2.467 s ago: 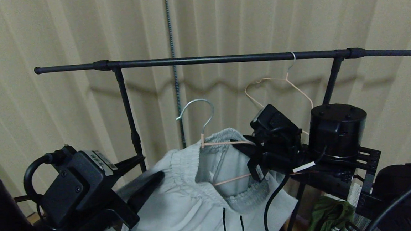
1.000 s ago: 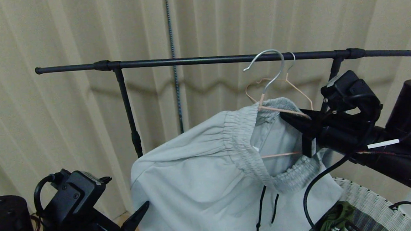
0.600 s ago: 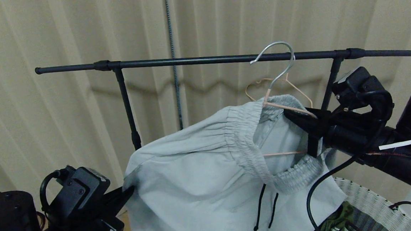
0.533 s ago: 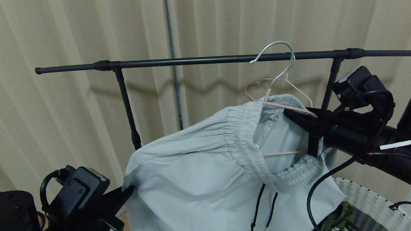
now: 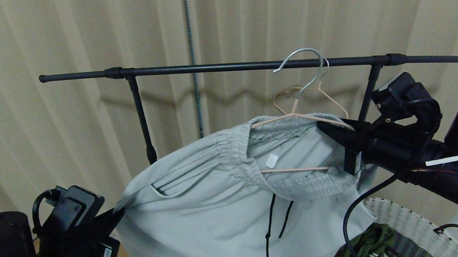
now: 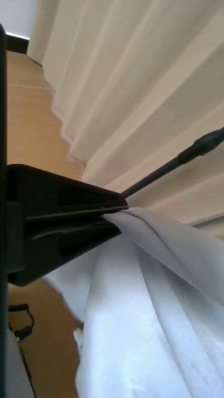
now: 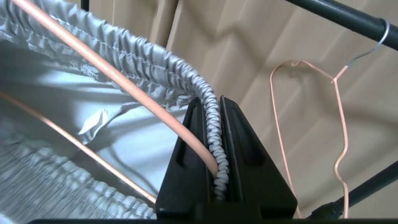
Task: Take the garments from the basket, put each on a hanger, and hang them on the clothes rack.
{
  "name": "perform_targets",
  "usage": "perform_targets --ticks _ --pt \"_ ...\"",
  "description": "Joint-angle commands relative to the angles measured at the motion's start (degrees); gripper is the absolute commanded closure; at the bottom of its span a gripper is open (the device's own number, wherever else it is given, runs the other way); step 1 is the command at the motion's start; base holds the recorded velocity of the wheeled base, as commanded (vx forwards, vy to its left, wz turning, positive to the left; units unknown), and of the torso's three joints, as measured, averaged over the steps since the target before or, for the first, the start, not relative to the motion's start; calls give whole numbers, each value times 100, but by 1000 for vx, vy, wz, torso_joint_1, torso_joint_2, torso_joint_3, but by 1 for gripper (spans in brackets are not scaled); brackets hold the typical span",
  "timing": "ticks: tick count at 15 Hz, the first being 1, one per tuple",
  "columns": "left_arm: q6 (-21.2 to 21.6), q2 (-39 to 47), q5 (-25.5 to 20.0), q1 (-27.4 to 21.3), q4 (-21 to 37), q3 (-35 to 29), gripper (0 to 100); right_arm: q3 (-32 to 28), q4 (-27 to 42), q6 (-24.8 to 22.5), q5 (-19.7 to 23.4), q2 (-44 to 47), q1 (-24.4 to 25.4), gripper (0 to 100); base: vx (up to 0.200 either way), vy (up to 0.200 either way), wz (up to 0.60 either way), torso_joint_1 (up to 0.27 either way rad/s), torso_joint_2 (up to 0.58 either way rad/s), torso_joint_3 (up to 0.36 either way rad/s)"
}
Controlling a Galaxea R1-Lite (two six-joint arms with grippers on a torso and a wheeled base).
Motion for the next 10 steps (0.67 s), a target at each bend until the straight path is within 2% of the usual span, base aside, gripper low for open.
perform_targets --ticks 1,2,4,6,9,10 --pt "-1 -9 10 9 3 14 100 -42 88 -3 -15 1 2 100 0 0 0 0 0 0" --pt "-1 -18 10 -8 3 6 0 -51 132 -3 -23 -8 2 100 0 0 0 0 0 0" --pt "-27 -132 -25 -61 -50 6 0 -130 449 -3 -138 -8 2 100 0 0 0 0 0 0" --pt "-36 -440 -78 -70 -120 120 0 -156 906 -3 -964 45 19 100 0 0 0 0 0 0" --pt "26 -1152 -201 -79 -147 137 0 -270 1257 -3 -1482 98 10 100 0 0 0 0 0 0" --pt "70 -1380 -192 -61 -147 155 0 -270 1530 14 -1852 115 2 100 0 0 0 0 0 0"
